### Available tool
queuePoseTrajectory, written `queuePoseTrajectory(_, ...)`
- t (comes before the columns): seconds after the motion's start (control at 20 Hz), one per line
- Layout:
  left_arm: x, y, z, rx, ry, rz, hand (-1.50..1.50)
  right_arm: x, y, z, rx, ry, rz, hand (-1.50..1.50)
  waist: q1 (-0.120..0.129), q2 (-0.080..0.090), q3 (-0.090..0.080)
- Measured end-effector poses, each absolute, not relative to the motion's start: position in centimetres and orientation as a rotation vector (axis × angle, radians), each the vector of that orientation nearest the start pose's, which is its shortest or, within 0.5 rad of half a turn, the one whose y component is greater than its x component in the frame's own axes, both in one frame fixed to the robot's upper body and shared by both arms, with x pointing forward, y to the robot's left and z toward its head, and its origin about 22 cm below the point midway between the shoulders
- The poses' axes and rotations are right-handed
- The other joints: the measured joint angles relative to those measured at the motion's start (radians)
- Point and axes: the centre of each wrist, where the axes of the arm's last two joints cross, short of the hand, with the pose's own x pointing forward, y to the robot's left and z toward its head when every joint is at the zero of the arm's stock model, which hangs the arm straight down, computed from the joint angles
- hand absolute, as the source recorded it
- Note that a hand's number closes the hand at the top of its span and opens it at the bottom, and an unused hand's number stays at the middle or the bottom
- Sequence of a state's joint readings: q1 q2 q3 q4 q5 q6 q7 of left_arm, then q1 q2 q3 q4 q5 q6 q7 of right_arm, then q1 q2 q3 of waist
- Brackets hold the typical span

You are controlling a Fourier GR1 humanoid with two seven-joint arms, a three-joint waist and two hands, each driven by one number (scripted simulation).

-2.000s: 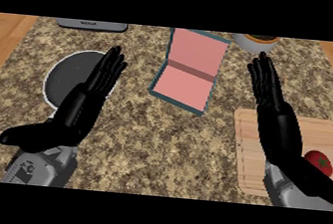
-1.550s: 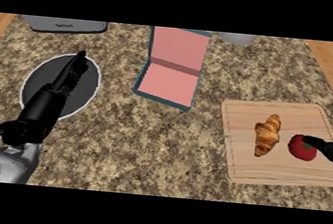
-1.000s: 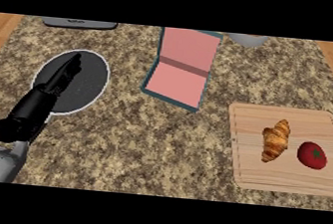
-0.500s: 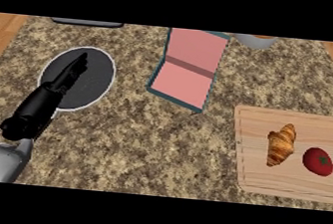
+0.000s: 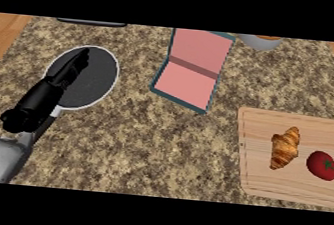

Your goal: Pick the tomato from the cutting board and place it in the cardboard box

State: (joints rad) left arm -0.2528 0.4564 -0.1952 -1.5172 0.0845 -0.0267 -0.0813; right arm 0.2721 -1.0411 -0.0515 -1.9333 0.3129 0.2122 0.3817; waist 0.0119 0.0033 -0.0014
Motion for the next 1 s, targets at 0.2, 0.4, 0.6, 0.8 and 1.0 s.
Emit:
queuePoseTrajectory(0.2,29.4,26.8,7.1,0.089,-1.752,-0.532,0.00,20.0,-35.4,15.0,-0.958,-0.877,1.074,-1.50,-0.002,-0.001,0.001)
queuePoseTrajectory(0.4,29.6,26.5,6.7,0.095,-1.754,-0.526,0.00,20.8,-34.3,14.6,-0.935,-0.836,1.070,-1.50,-0.007,-0.002,0.001)
queuePoseTrajectory(0.6,29.2,26.6,6.6,0.097,-1.753,-0.527,0.00,21.4,-33.5,13.0,-0.961,-0.793,1.072,-1.50,-0.009,-0.003,0.001)
queuePoseTrajectory(0.8,28.9,27.5,6.6,0.096,-1.747,-0.530,0.00,21.9,-33.2,11.4,-1.000,-0.770,1.067,-1.50,-0.010,-0.003,0.001)
queuePoseTrajectory(1.0,29.5,27.5,6.7,0.097,-1.746,-0.527,0.00,22.4,-33.3,10.6,-1.012,-0.756,1.075,-1.50,-0.013,-0.003,0.002)
